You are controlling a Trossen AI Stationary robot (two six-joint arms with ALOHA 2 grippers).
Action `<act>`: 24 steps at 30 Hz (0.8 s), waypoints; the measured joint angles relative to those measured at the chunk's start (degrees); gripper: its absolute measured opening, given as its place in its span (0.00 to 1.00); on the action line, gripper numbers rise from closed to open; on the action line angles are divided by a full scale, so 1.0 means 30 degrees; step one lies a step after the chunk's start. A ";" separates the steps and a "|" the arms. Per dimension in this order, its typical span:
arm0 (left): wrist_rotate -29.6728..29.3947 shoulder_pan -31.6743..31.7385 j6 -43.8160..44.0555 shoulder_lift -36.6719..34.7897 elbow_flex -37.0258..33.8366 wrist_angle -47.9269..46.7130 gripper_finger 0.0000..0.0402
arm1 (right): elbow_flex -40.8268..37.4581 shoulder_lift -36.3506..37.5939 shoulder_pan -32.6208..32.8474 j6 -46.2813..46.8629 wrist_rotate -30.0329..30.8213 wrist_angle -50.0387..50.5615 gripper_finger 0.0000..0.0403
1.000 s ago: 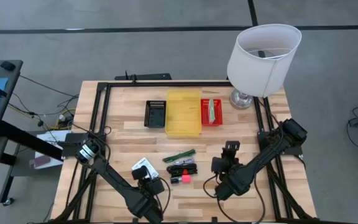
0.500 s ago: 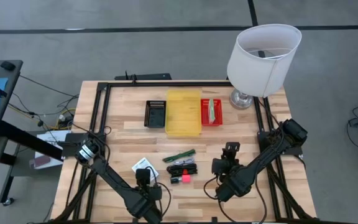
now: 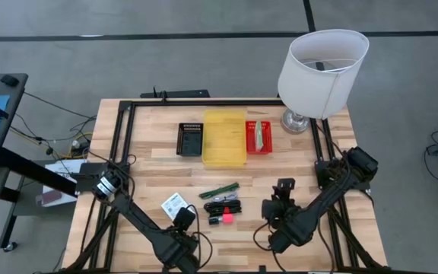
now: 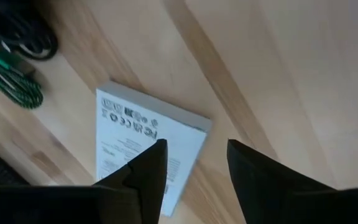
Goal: Pick and place items into bin
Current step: Put the white and green card reader box into the red bin
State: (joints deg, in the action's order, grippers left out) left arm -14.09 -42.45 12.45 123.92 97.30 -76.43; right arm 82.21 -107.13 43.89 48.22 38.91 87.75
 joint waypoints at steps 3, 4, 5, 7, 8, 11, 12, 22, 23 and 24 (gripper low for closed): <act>-0.0010 0.0278 0.0192 -0.0007 0.0000 0.0339 0.39 | 0.0000 0.0000 0.0222 0.0350 0.0048 0.0001 0.40; -0.0012 0.0383 0.0389 -0.0007 0.0000 0.0418 0.39 | 0.0000 0.0000 0.0285 0.0435 0.0045 0.0004 0.40; -0.0018 0.0469 0.0522 -0.0007 0.0000 0.0454 0.39 | 0.0000 0.0000 0.0357 0.0448 0.0046 -0.0002 0.40; 0.0184 0.0599 0.0574 -0.0047 -0.0222 0.0555 0.39 | 0.0000 0.0000 0.0483 0.0468 0.0053 -0.0002 0.40; 0.0413 0.0637 0.0567 -0.0058 -0.0454 0.0586 0.39 | 0.0000 0.0000 0.0511 0.0484 0.0048 -0.0002 0.40; 0.1215 0.0652 0.0574 -0.0058 -0.1380 0.0715 0.39 | 0.0000 0.0000 0.0528 0.0511 0.0045 -0.0002 0.40; 0.1380 0.0652 0.0629 -0.0058 -0.1715 0.0866 0.39 | 0.0000 0.0000 0.0526 0.0560 0.0045 -0.0003 0.40; 0.0795 0.0536 0.1043 -0.0223 -0.4090 0.3073 0.39 | 0.0000 0.0000 0.0451 0.0623 0.0053 -0.0002 0.40; 0.0753 0.0529 0.0989 -0.0237 -0.4327 0.3296 0.39 | 0.0000 0.0000 0.0455 0.0629 0.0046 -0.0009 0.40; 0.0732 0.0535 0.0932 -0.0275 -0.4553 0.3523 0.39 | 0.0000 0.0000 0.0455 0.0623 0.0046 -0.0035 0.40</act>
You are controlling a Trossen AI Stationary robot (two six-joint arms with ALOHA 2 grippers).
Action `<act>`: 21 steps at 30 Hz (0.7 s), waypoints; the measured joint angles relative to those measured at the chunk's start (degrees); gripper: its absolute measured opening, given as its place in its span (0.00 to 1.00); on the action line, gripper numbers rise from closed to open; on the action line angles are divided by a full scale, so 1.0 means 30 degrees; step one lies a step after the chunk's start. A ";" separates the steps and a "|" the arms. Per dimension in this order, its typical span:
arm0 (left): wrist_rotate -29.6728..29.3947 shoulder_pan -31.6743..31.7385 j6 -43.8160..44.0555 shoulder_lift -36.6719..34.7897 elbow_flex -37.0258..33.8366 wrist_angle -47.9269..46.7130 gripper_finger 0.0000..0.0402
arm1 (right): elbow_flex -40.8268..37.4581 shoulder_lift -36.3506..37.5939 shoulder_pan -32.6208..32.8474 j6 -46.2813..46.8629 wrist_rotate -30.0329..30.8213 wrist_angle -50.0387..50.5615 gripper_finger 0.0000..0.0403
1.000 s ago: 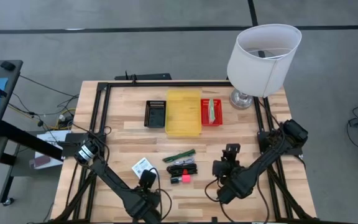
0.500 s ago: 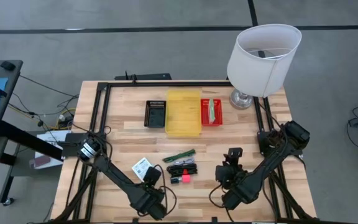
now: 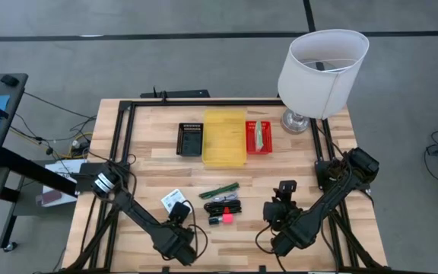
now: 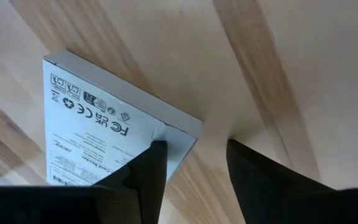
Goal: Pick and place items into bin
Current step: Put the white and green card reader box into the red bin
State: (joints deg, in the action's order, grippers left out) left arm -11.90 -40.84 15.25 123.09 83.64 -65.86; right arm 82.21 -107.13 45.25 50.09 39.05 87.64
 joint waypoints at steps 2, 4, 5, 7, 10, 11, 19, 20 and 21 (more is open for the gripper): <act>-0.0299 -0.0002 -0.0045 -0.0062 -0.0373 0.0295 0.39 | 0.0000 0.0000 0.0000 0.0002 0.0001 -0.0025 0.39; -0.0496 -0.0019 -0.0354 -0.0087 -0.0619 0.0516 0.39 | 0.0000 0.0000 0.0000 -0.0001 -0.0001 -0.0039 0.39; -0.0499 -0.0010 -0.0595 -0.0099 -0.0696 0.0635 0.38 | 0.0000 0.0000 0.0000 -0.0001 -0.0001 -0.0064 0.39; -0.0676 -0.0007 -0.1189 -0.0096 -0.0766 0.0809 0.35 | 0.0000 0.0000 0.0000 -0.0001 0.0006 -0.0176 0.39; -0.0947 0.0087 -0.1599 -0.0096 -0.0831 0.0899 0.25 | 0.0000 0.0000 0.0000 -0.0008 0.0003 -0.0314 0.39; -0.1087 0.0160 -0.1615 -0.0096 -0.0834 0.0896 0.20 | 0.0000 0.0000 0.0000 -0.0008 0.0007 -0.0392 0.39; -0.1531 0.0991 -0.0545 -0.0089 -0.0853 0.1148 0.02 | 0.0000 0.0000 0.0000 -0.0008 0.0007 -0.0527 0.38; -0.1538 0.0991 -0.0628 -0.0089 -0.0853 0.1151 0.01 | 0.0000 0.0000 0.0000 -0.0008 0.0006 -0.0527 0.38; -0.1566 0.0991 -0.0741 -0.0089 -0.0855 0.1151 0.01 | 0.0000 0.0000 0.0000 -0.0008 -0.0001 -0.0527 0.38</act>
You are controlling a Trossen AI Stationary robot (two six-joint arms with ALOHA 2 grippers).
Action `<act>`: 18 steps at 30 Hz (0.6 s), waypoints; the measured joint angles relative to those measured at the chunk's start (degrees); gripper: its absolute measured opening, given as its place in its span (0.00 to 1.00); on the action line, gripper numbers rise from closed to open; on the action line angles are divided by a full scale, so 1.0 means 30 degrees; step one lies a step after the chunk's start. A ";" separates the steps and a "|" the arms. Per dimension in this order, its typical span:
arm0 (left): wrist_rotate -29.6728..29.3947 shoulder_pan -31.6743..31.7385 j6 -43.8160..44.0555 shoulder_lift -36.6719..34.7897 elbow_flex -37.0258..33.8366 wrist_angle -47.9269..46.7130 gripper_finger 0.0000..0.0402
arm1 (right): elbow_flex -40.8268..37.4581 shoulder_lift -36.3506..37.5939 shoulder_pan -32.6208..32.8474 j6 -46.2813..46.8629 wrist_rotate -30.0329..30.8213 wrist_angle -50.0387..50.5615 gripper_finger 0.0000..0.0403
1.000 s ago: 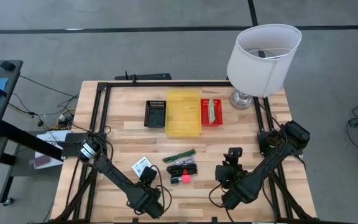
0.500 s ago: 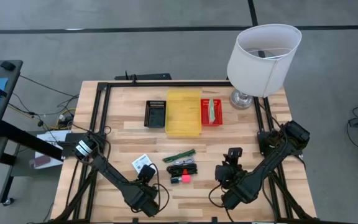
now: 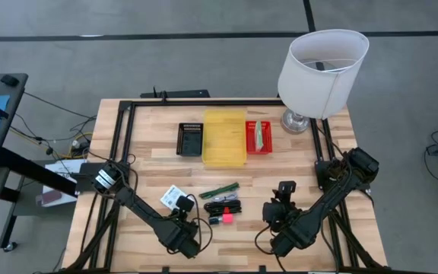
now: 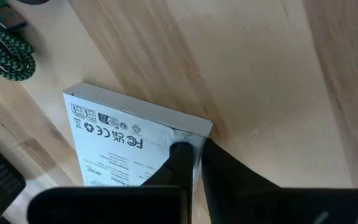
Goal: Pick and place items into bin
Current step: Put the white and green card reader box into the red bin
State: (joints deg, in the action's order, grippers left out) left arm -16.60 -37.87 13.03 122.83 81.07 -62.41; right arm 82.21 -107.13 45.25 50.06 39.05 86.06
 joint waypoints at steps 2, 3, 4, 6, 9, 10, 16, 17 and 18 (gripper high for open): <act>-0.0018 -0.0007 0.0036 0.0000 -0.0004 0.0008 0.01 | 0.0000 0.0000 0.0000 0.0000 0.0001 -0.0007 0.38; -0.0065 -0.0014 0.0215 0.0000 -0.0004 0.0021 0.01 | 0.0000 0.0000 0.0000 0.0000 0.0007 -0.0014 0.38; -0.0164 -0.0077 0.0458 0.0007 -0.0012 0.0050 0.00 | 0.0000 0.0000 0.0000 0.0000 0.0007 -0.0054 0.38; -0.0671 -0.0359 0.0810 0.0045 -0.0060 0.0099 0.00 | 0.0000 0.0000 0.0000 0.0000 0.0017 -0.0121 0.38; -0.1676 -0.0964 0.1330 0.0150 -0.0116 0.0114 0.00 | 0.0000 0.0000 0.0000 -0.0007 0.0097 -0.0211 0.37; -0.1914 -0.1153 0.1696 0.0183 -0.0101 0.0046 0.00 | 0.0000 0.0000 0.0000 -0.0008 0.0102 -0.0211 0.37; -0.3269 -0.2161 0.3791 0.0434 0.0913 -0.1061 0.00 | 0.0000 0.0000 -0.0012 -0.0153 0.0143 -0.0207 0.36; -0.3251 -0.2265 0.3929 0.0452 0.1195 -0.1080 0.00 | 0.0000 0.0000 -0.0044 -0.0160 0.0146 -0.0211 0.36; -0.3254 -0.2361 0.3960 0.0452 0.1460 -0.0991 0.00 | 0.0000 0.0000 -0.0083 -0.0160 0.0146 -0.0211 0.36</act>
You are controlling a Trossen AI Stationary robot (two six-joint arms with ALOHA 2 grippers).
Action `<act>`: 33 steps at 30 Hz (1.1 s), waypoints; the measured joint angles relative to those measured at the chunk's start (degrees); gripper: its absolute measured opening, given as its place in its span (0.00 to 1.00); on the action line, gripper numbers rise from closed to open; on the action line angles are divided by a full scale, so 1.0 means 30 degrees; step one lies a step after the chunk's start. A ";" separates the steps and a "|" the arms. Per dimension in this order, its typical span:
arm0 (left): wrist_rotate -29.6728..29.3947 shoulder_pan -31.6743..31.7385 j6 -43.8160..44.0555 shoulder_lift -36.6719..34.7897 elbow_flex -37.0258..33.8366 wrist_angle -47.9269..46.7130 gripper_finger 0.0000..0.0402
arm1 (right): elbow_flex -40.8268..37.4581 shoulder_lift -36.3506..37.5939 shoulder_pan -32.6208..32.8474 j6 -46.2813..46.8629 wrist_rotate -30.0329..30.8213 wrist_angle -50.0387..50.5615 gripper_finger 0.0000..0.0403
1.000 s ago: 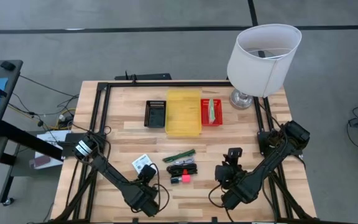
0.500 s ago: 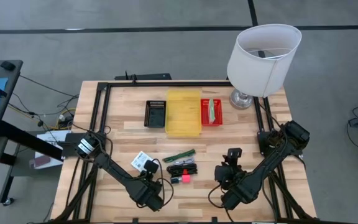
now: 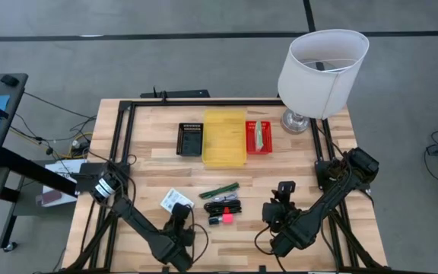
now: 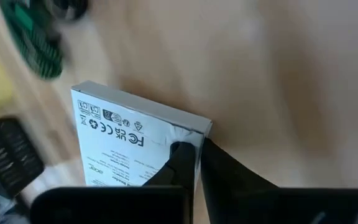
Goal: Pick and place items into bin
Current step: Put the white and green card reader box into the red bin
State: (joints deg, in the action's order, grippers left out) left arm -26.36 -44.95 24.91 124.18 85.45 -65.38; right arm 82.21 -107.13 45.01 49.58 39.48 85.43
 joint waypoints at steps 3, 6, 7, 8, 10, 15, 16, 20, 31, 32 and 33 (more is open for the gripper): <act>-0.0454 -0.0152 -0.0050 0.0044 0.0655 0.0010 0.00 | 0.0000 0.0000 -0.0101 -0.0007 0.0000 0.0000 0.36; -0.1464 -0.0181 -0.0314 0.0044 0.1151 0.0015 0.00 | 0.0000 0.0000 -0.0208 0.0000 0.0000 0.0000 0.35; -0.1783 -0.0189 -0.0430 0.0041 0.1287 -0.0118 0.00 | 0.0000 0.0000 -0.0236 0.0000 0.0014 0.0001 0.35; -0.2120 -0.0198 -0.0582 0.0036 0.1427 -0.0284 0.00 | 0.0000 0.0000 -0.0284 -0.0007 0.0008 0.0007 0.35; -0.2728 -0.0227 -0.0838 0.0029 0.1701 -0.0461 0.00 | 0.0000 0.0000 -0.0325 0.0000 0.0005 0.0007 0.34; -0.4483 -0.0250 -0.1524 -0.0015 0.2388 -0.1697 0.00 | 0.0000 0.0000 -0.0394 0.0113 -0.0077 0.0216 0.34; -0.4818 -0.0243 -0.1638 -0.0015 0.2512 -0.2062 0.00 | 0.0000 0.0000 -0.0419 0.0320 -0.0111 0.0425 0.34; -0.6323 -0.0077 -0.2388 -0.0029 0.2978 -0.3182 0.00 | 0.0000 0.0000 -0.0419 0.1322 -0.0269 0.1554 0.34; -1.0897 0.1360 -0.4452 -0.0237 0.3876 -0.5014 0.00 | 0.0000 -0.0007 -0.0419 0.1649 -0.1983 0.1530 0.34; -1.1193 0.1551 -0.4469 -0.0355 0.3876 -0.5178 0.00 | 0.0000 -0.0007 -0.0419 0.1652 -0.2189 0.1537 0.34; -1.1439 0.1718 -0.4473 -0.0498 0.3876 -0.5281 0.00 | 0.0000 -0.0007 -0.0419 0.1645 -0.2396 0.1537 0.34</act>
State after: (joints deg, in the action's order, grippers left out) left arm -60.68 -39.80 11.49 122.69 97.08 -81.23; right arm 82.21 -107.15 43.75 54.52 32.30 90.04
